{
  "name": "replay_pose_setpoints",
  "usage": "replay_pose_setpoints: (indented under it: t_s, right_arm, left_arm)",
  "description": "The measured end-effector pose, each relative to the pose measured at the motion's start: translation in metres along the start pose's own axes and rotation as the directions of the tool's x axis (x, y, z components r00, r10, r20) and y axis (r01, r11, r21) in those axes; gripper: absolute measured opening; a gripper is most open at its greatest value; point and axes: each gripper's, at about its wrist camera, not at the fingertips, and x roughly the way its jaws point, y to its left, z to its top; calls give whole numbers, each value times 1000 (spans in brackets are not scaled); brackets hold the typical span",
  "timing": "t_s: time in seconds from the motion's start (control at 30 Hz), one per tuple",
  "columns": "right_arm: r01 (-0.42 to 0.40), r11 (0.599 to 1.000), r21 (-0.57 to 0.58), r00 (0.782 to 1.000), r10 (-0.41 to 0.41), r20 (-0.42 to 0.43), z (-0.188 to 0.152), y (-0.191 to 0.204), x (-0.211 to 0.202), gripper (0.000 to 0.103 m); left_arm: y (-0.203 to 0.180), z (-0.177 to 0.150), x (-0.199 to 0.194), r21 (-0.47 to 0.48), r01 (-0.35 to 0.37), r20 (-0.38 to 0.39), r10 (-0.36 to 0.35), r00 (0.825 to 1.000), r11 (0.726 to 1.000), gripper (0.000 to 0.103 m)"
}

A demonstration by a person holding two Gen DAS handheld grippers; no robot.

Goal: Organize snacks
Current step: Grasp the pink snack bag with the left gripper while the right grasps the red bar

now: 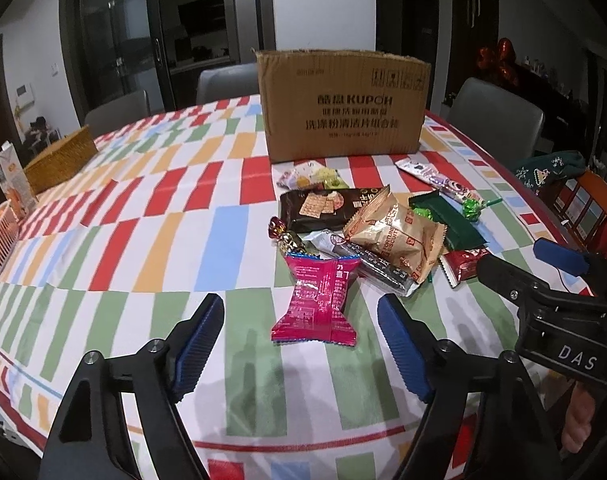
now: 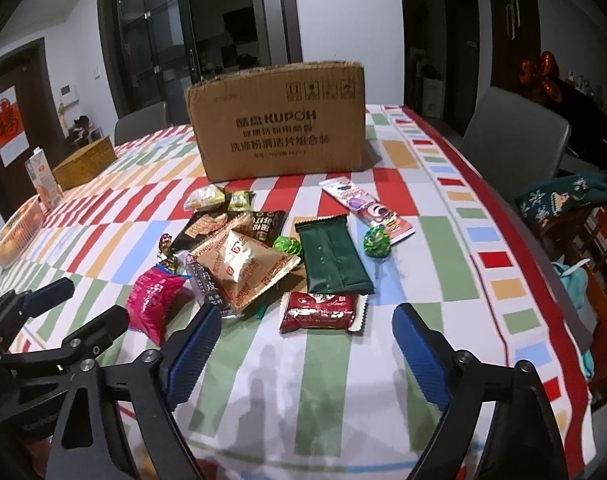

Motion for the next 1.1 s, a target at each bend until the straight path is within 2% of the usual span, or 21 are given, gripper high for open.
replay_pose_setpoints:
  t_s: [0.2, 0.43, 0.73, 0.97, 1.1]
  right_arm:
    - [-4, 1000, 0, 999, 4, -46, 2, -1, 20, 77]
    - [-13, 1000, 8, 996, 13, -91, 4, -4, 41, 66]
    - [7, 1000, -12, 993, -8, -121, 4, -4, 53, 57]
    - [24, 998, -57, 993, -30, -117, 2, 0, 53, 51]
    - [9, 998, -58, 993, -16, -120, 2, 0, 51, 49]
  left_arm:
    - [0, 3, 22, 0, 21, -47, -21, 999, 1000, 65]
    - [0, 8, 38, -10, 41, -84, -42, 996, 999, 58]
    - [-1, 8, 52, -23, 77, -132, -79, 988, 997, 41]
    - [-2, 10, 54, -21, 84, -133, -86, 987, 996, 37]
    - [-3, 10, 50, -15, 85, -124, -86, 988, 996, 36]
